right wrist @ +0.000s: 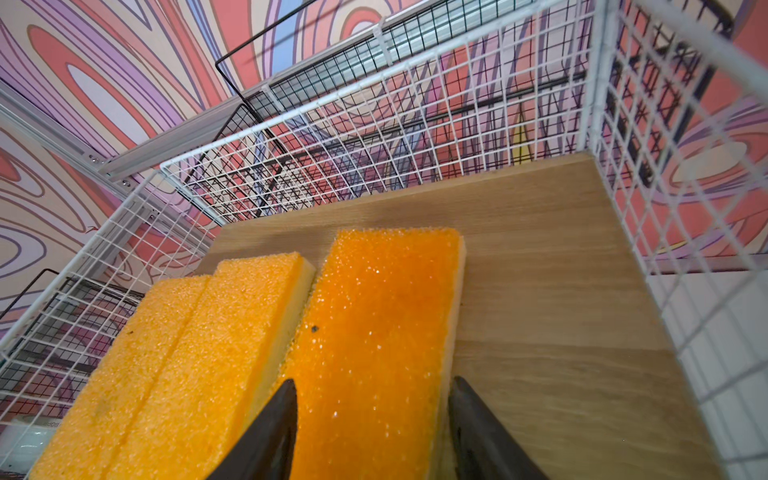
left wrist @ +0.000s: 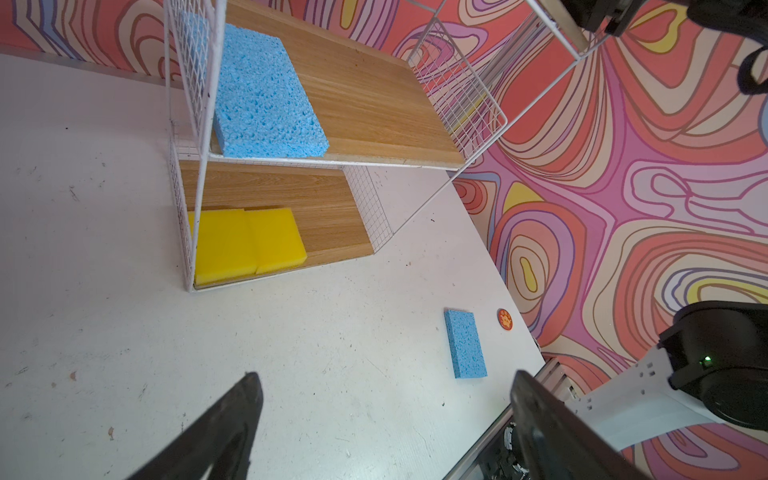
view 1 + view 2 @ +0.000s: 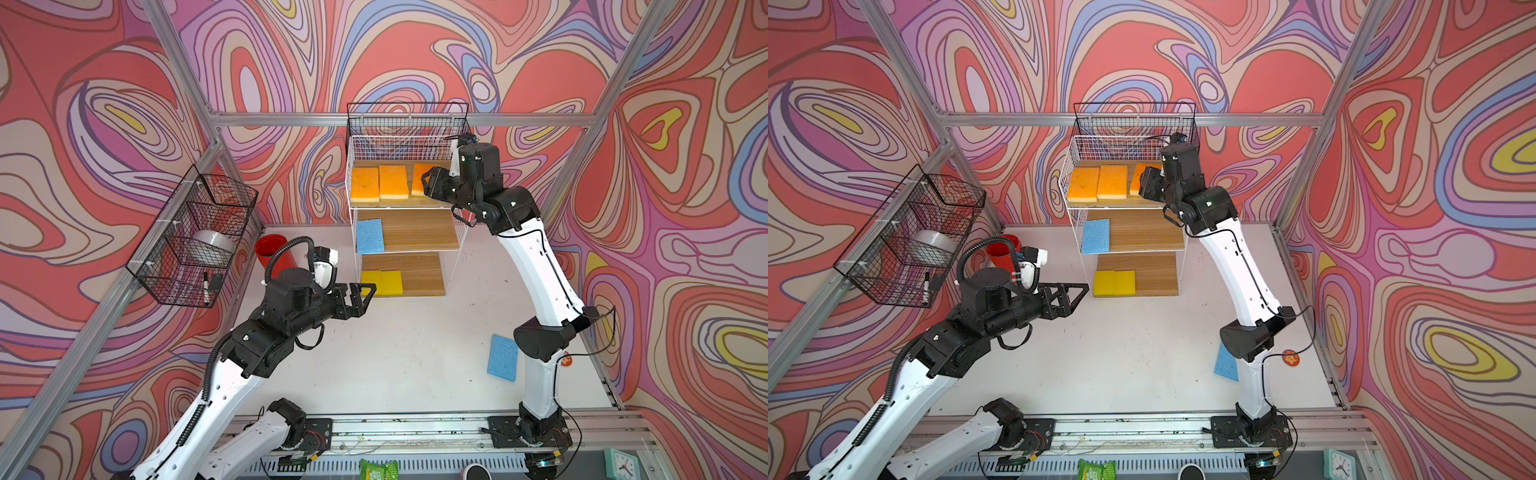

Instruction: Place and organize the cleaning sponges onto the shelf

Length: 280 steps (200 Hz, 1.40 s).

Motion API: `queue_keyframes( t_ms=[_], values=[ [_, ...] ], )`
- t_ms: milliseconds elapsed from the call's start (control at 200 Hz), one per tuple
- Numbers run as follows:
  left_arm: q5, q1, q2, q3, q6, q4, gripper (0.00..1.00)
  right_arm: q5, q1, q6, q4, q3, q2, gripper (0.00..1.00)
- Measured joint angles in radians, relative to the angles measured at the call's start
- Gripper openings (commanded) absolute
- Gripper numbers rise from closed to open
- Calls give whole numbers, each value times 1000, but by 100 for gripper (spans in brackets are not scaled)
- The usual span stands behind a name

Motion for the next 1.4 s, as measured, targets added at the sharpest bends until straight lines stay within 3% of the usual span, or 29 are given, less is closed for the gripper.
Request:
queue_keyframes(
  t_ms=[521,741,1402],
  values=[
    [0,0,0,0,0,-1,94,-51,-23,-35,56,-25,7,52],
    [0,0,0,0,1,-4,94,-51,-26,-77,89,-52,4,41],
    [0,0,14,7,1,-9,94,-124,-62,-147,112,-133,-51,38]
  ],
)
